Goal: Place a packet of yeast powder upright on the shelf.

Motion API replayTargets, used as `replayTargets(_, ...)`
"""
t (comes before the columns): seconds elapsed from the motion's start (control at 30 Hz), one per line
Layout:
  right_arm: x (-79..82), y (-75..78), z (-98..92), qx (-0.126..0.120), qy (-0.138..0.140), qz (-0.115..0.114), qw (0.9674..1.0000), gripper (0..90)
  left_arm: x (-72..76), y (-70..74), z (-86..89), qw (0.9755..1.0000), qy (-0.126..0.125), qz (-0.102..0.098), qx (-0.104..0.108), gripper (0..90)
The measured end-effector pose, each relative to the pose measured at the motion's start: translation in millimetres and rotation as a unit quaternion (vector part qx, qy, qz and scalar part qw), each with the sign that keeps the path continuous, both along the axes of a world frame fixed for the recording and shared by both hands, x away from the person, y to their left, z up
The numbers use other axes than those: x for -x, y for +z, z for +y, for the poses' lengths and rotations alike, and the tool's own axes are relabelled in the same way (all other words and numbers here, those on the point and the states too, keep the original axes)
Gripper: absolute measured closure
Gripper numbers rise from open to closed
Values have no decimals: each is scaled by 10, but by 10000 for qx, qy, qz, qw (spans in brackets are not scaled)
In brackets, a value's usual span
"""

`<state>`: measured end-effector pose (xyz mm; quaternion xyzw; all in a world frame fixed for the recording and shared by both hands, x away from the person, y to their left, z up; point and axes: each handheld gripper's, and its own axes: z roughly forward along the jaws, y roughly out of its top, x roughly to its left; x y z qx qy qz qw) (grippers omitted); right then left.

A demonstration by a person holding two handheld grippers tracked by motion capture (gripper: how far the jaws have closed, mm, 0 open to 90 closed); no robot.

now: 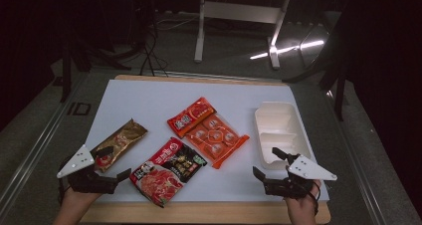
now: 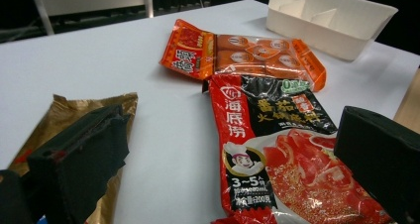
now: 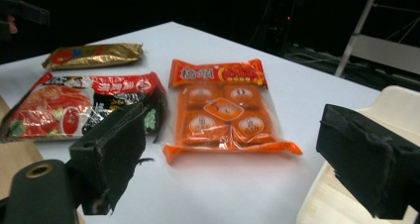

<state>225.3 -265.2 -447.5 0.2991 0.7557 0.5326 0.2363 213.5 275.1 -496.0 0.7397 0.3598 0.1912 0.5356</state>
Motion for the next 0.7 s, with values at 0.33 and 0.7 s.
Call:
replayTargets(0.33, 13, 65, 45, 148, -127, -172, 9997, 131, -124, 198, 11, 9994, 77, -113, -322, 5)
replayTargets(0.7, 39, 90, 62, -138, -147, -89, 9998, 102, -550, 346, 22, 9968, 8, 126, -790, 18)
